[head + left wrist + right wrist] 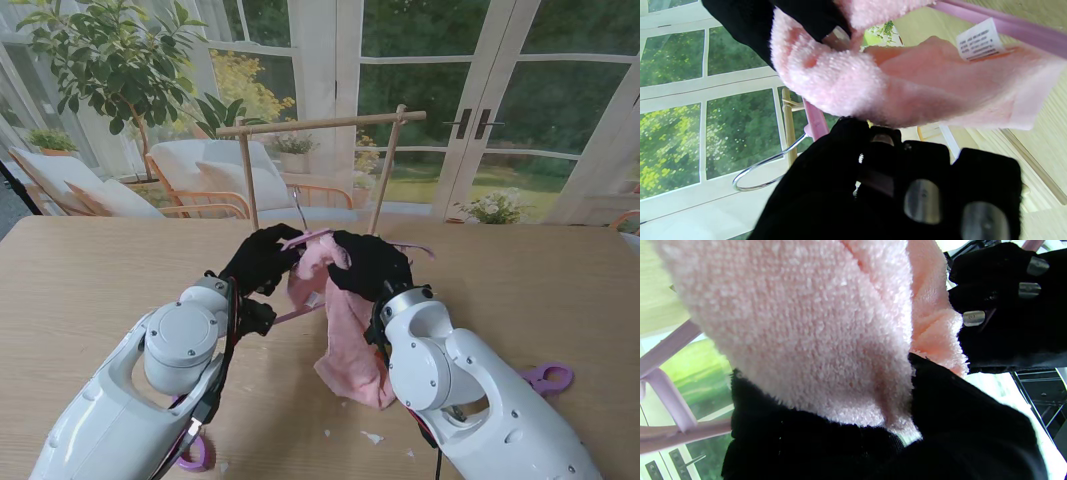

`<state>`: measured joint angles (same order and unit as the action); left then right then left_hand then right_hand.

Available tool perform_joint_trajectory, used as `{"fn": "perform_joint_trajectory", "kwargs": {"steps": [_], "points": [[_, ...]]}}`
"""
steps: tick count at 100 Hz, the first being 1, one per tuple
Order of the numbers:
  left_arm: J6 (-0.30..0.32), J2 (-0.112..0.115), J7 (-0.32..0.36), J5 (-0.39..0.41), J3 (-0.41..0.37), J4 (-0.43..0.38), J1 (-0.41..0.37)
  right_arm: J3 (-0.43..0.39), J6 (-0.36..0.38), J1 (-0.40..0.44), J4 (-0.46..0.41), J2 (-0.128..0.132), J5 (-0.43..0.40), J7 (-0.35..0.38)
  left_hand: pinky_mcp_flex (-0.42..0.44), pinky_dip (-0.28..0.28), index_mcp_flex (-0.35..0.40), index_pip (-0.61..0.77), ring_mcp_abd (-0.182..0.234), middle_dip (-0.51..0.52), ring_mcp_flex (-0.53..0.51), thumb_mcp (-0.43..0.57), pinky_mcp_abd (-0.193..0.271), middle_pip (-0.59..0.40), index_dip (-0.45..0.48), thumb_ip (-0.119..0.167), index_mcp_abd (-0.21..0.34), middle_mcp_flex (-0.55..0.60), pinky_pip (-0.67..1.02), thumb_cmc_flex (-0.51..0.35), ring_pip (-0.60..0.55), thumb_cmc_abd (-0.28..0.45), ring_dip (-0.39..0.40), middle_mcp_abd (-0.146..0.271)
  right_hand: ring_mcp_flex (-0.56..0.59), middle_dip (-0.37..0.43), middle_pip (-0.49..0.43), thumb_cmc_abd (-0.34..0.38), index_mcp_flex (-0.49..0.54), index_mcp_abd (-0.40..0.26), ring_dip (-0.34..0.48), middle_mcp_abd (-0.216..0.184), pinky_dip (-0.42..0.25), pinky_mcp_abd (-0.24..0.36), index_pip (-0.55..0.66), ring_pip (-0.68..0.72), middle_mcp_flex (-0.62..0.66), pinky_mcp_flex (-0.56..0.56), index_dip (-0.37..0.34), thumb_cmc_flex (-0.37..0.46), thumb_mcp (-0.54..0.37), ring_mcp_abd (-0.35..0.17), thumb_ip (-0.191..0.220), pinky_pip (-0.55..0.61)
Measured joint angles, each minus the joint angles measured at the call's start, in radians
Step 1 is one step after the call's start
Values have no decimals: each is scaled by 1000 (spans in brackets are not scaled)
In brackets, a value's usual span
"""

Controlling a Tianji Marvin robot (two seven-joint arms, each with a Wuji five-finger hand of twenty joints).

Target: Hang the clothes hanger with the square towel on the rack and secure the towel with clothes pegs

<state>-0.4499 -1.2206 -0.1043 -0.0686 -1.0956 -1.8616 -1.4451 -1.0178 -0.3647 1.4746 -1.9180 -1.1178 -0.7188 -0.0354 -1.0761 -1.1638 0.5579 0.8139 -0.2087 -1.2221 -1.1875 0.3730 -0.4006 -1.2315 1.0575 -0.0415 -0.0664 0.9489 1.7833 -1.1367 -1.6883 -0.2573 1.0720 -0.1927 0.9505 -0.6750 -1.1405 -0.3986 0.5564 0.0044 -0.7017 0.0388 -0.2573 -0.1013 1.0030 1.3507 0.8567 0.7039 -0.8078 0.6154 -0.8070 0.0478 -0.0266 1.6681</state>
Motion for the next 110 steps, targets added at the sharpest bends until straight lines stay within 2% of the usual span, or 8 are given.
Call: {"fn": "perform_joint_trajectory", "kwargs": {"steps": [23,32,38,53,70,85,100,110], "points": [[-2,-1,-5,-2,9,-20,-5,49,-76,-39,24,-3,-24,-10,0,0,0,0,0,0,0,-4,0,0,0,0,-1,0,0,-2,0,1,0,-1,25,1,6,-23,42,0,9,0,0,-1,-42,0,22,26,165,-3,1,0,-17,8],[0,-1,-6,1,10,-31,-10,66,-103,-58,37,-6,-46,-11,0,0,0,0,0,0,0,-6,0,0,0,1,-5,-1,0,-3,0,1,0,-1,25,-1,6,-32,59,0,10,-6,0,-1,-84,0,22,26,203,-51,-3,0,-17,8],[2,-1,-6,3,10,-37,-14,77,-116,-72,47,-7,-53,-11,0,0,-1,0,0,0,0,-9,0,0,0,19,-11,-1,0,-3,0,1,0,-1,25,-10,7,-31,72,0,10,-8,1,-1,-175,-1,22,26,190,-134,-16,-1,-18,8],[8,-1,-5,4,10,-42,-15,92,-142,-94,58,-7,-84,18,0,0,-1,0,0,0,0,-9,0,0,0,23,-12,-1,0,-3,0,1,0,-1,11,-26,7,-39,64,35,10,-23,1,15,-335,-10,-17,26,133,-276,-8,-7,-18,11],[9,-1,-3,-10,8,-42,-15,97,-142,-100,62,-4,-92,32,0,0,-2,0,0,0,-1,-10,0,0,0,23,-12,-1,0,-3,0,1,0,-1,-2,-34,7,-56,42,38,8,-33,1,39,-372,-11,-30,39,133,-297,29,-20,-18,44],[9,-1,-2,-28,7,-42,-15,101,-135,-101,72,-7,-76,-3,0,0,-2,0,0,0,-1,-10,0,0,0,23,-12,-1,0,-3,0,1,0,-1,11,-33,7,-56,70,38,8,-33,1,41,-383,-12,-24,72,125,-245,9,-20,-18,58],[9,-1,12,-41,2,-43,-16,112,-136,-106,75,-8,-81,-8,0,0,-2,0,0,0,-1,-10,0,-1,0,24,-12,-1,0,-3,0,1,0,-2,14,-3,53,-60,54,48,8,-33,1,45,-504,-26,-16,93,242,-312,12,-21,-18,69],[10,1,20,-48,-1,-48,-18,118,-139,-109,79,-10,-94,-9,0,0,-2,0,0,0,-1,-10,0,-1,0,25,-13,-1,0,-3,0,1,0,-2,15,-1,65,-64,23,76,8,-33,1,60,-574,-27,-40,119,329,-349,99,-32,-18,92]]}}
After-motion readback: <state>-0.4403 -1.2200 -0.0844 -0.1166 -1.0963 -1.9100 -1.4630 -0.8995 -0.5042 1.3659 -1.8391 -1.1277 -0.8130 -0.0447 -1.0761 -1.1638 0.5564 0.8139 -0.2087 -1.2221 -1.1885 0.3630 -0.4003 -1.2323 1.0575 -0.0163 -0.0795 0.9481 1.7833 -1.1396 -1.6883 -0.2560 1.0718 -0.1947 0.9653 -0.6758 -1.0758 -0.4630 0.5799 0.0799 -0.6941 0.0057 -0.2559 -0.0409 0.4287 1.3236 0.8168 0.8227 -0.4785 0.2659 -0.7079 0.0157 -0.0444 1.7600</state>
